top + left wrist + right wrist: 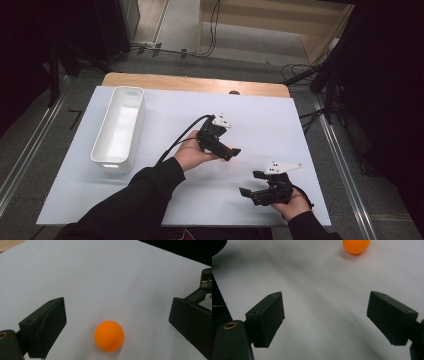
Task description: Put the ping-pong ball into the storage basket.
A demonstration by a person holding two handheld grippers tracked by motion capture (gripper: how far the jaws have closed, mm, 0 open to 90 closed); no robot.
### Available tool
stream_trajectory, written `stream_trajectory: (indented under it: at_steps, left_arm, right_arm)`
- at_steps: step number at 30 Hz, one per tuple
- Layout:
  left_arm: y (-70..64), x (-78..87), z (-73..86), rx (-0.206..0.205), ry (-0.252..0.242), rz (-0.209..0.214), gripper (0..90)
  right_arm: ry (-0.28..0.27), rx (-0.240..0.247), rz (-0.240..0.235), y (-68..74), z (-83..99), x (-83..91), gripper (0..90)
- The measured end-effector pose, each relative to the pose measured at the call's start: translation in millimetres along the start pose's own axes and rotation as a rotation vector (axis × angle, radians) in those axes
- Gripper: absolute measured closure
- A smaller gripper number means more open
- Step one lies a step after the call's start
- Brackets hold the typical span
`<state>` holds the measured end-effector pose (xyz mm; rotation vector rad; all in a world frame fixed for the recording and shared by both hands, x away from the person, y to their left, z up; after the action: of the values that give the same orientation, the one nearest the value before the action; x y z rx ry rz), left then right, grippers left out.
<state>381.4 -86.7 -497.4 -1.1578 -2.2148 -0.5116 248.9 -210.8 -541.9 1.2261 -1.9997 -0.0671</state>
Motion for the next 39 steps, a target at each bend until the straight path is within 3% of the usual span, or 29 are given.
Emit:
stream_trajectory:
  at_steps: [12,20,25,35,39]
  left_arm:
    - [-6.6,-11.7,11.1,-0.004,0.025,-0.009,1.4]
    - [0.0,-18.5,22.3,0.037,0.028,-0.014,1.4]
    - [0.9,-22.4,27.4,0.022,0.043,-0.024,1.4]
    - [-0.6,-30.8,40.2,0.039,0.063,-0.023,1.4]
    - [-1.5,-34.5,43.9,0.022,0.065,-0.033,1.4]
  right_arm:
    - [0.003,-0.002,-0.004,0.4,0.1,-0.5,13.2]
    - [0.0,0.005,-0.001,-0.4,-0.7,-0.5,13.2]
    - [0.0,0.006,-0.001,0.0,-0.7,-0.4,13.2]
    - [0.001,0.008,0.003,-1.3,-0.4,-0.2,13.1]
    - [0.001,0.0,0.004,-1.2,-0.1,0.4,13.2]
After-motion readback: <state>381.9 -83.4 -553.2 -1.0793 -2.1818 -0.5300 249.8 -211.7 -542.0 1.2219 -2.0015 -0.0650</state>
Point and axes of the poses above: each handheld gripper's, and its own axes: x roughly backward along the jaws, z roughly out of its underside, y roughly to its left, the point moved 7 cm from there along -x, roughly forward along the jaws, and after that the axes turned 15 degrees about -z, right-handed, at the moved point
